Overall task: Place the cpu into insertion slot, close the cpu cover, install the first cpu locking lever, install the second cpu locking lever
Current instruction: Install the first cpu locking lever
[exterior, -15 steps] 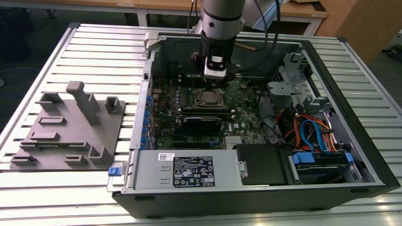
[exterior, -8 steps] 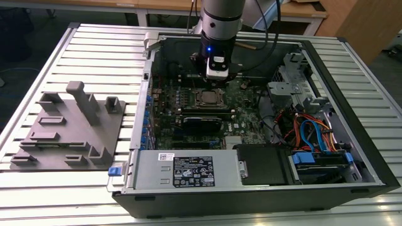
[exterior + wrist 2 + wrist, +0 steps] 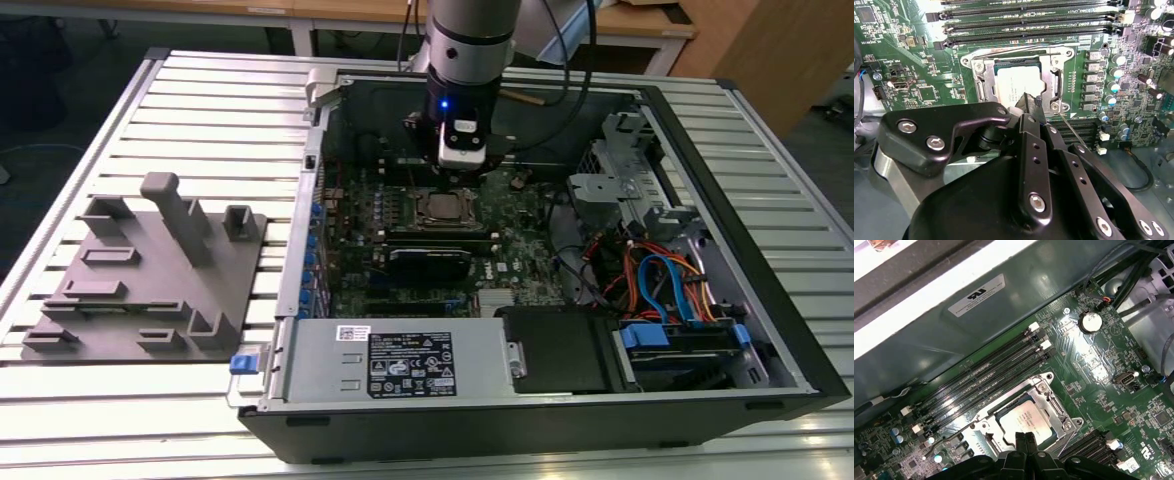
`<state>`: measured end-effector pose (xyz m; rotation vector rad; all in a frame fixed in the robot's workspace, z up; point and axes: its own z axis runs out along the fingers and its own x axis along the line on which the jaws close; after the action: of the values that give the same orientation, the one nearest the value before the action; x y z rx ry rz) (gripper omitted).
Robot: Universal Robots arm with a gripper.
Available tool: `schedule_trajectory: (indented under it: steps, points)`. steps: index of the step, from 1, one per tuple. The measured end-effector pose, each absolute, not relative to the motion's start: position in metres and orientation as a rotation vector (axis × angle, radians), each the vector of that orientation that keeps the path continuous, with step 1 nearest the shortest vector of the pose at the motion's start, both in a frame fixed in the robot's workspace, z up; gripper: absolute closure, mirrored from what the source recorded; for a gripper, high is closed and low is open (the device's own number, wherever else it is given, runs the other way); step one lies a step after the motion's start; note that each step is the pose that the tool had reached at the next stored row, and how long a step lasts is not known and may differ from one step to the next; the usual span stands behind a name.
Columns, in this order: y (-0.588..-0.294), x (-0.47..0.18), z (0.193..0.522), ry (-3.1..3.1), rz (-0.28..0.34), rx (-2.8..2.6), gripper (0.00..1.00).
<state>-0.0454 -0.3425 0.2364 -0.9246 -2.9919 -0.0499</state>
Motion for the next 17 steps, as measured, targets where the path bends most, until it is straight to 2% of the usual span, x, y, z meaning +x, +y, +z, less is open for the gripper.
schedule_trajectory:
  steps: [17]
  points:
    - [-0.3431, -0.0493, 0.2364, -3.013, -0.050, -0.855, 0.90]
